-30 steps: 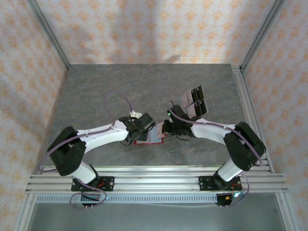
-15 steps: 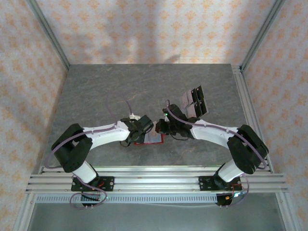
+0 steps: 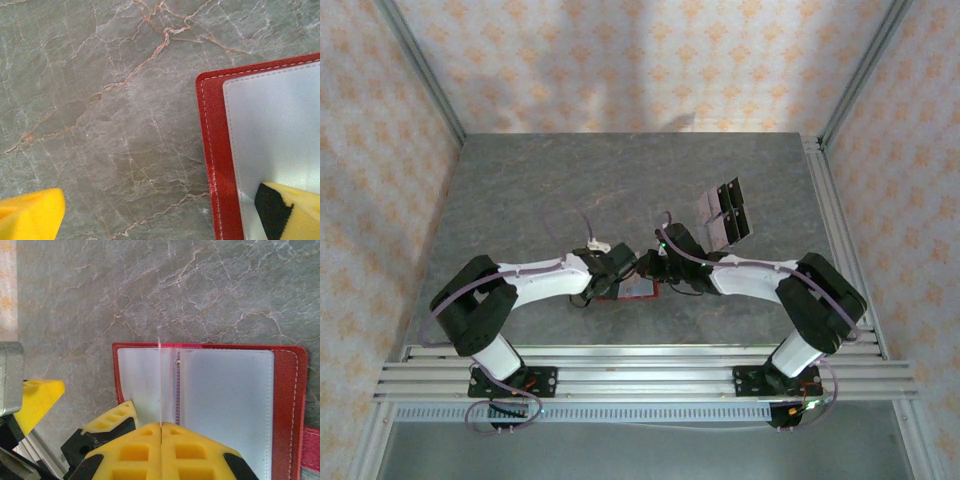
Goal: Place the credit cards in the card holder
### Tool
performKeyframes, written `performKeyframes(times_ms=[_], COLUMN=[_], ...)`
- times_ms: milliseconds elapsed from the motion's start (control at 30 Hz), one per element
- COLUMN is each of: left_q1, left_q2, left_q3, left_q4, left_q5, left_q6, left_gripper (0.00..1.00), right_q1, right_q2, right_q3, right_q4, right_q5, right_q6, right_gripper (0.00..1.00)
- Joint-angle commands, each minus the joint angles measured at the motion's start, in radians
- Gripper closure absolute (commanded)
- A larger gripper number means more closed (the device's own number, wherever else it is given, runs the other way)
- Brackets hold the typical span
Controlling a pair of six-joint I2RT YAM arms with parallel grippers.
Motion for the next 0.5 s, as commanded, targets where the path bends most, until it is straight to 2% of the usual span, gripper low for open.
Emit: performKeyframes(times_ms=[0,467], left_q1=[0.007,0.007], left_q2=[-0.001,-0.001], left_q3=[-0.029,-0.033], left_q4=[-0.019,-0.015], left_q5=[-0.037,-0.035], left_q6=[-0.012,-0.019], left_gripper=[0.0,0.0], right_q1=[0.009,0.008], right_q2=[0.013,0.047], right_q3=[-0.021,-0.064], right_q4=[0.092,0.163], right_q5=[0.001,-0.004], right_q6=[0.016,0.043], right_gripper=[1.0,1.0])
